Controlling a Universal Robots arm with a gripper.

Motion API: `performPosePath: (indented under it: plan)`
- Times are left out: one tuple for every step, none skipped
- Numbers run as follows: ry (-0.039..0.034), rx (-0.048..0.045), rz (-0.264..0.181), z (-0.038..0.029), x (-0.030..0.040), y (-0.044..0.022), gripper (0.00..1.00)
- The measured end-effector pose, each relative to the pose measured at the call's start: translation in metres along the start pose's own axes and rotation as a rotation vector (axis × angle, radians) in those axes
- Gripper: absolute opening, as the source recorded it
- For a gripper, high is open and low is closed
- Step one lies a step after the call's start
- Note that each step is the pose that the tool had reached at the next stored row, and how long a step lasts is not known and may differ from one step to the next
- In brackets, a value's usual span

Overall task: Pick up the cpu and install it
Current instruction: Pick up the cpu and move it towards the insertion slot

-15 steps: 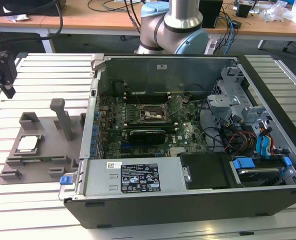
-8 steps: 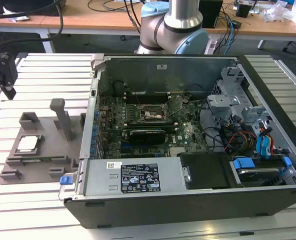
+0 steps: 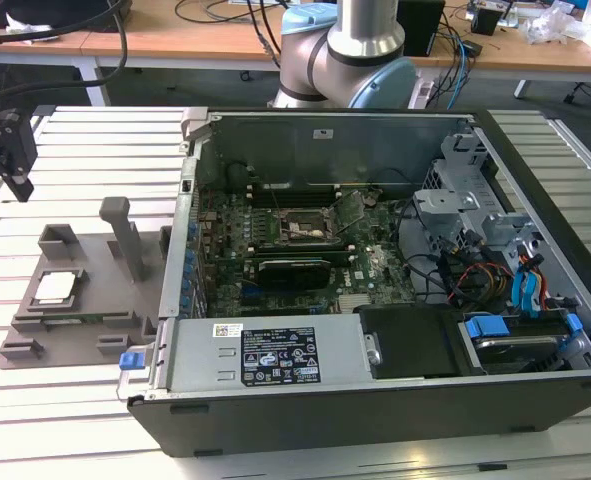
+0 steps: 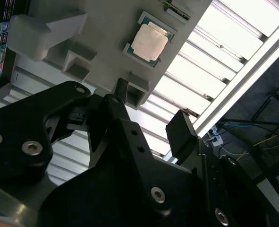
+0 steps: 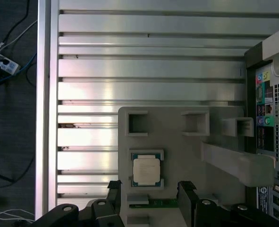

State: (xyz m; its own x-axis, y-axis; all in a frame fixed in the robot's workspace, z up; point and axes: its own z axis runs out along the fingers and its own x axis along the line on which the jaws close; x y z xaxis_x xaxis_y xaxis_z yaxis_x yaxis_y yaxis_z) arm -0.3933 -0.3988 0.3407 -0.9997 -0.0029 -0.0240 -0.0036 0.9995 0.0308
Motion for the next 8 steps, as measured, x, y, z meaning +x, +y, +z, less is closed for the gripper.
performPosePath:
  plan:
    - [0.0000,0.0000,0.000,0.0001,0.0000,0.0000,0.60]
    - [0.0000,0.0000,0.000,0.0003,0.0000,0.0000,0.60]
    - [0.0000,0.0000,0.000,0.0005,0.0000,0.0000,0.60]
    - [0.0000,0.0000,0.000,0.0007,0.0000,0.0000,0.60]
    - [0.0000,-0.0001,0.000,0.0012,0.0000,0.0000,0.60]
    - [0.0000,0.0000,0.000,0.0013,0.0001,0.0000,0.60]
    - [0.0000,0.0000,0.000,0.0015,0.0000,-0.0001,0.60]
    - [0.0000,0.0000,0.000,0.0017,0.0001,-0.0001,0.60]
